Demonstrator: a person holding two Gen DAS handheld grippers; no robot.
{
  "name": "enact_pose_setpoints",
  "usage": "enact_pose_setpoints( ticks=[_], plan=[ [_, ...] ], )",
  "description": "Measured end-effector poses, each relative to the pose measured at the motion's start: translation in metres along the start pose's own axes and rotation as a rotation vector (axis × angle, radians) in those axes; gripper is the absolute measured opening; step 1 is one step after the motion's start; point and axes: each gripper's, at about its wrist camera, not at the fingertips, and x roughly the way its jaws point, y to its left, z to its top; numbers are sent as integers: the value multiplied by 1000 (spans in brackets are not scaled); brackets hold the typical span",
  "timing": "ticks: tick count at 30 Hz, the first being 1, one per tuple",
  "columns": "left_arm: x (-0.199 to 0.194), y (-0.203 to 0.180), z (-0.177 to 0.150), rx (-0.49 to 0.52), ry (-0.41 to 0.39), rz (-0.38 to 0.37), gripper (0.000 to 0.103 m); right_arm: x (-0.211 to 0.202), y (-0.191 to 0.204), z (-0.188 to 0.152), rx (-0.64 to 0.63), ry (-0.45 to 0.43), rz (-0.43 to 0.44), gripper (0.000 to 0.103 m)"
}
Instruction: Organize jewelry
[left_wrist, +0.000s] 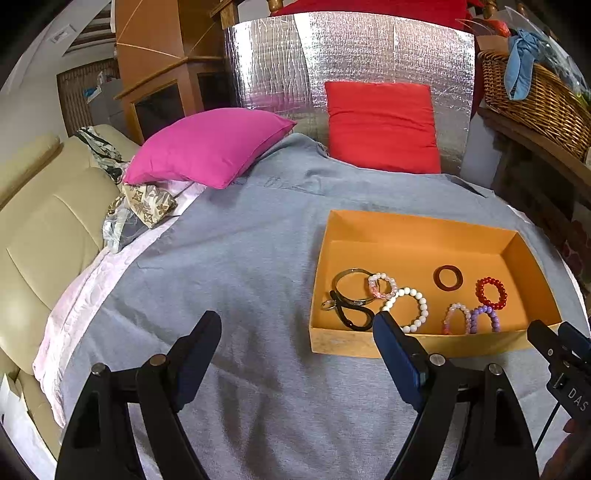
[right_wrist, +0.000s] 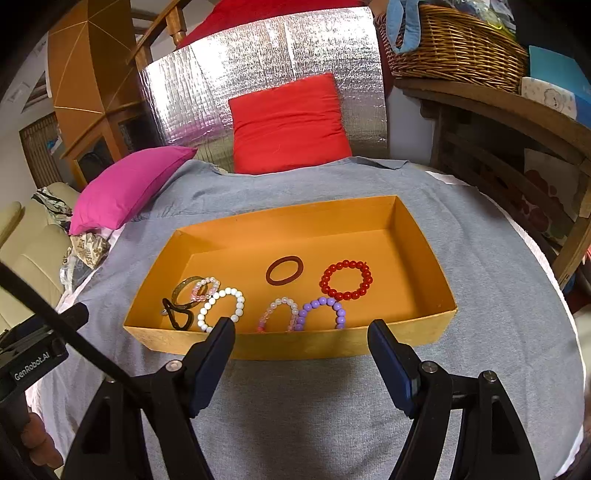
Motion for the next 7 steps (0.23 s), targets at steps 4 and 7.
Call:
enact_pose_setpoints(
  ticks=[4, 7],
  plan=[
    [-4, -1, -2, 4, -15, -14, 84, 0, -1, -1, -8, -5, -7, 77],
    [-7, -3, -8, 12, -20, -60, 84, -4, -6, -4, -12, -21, -1, 77]
  ],
)
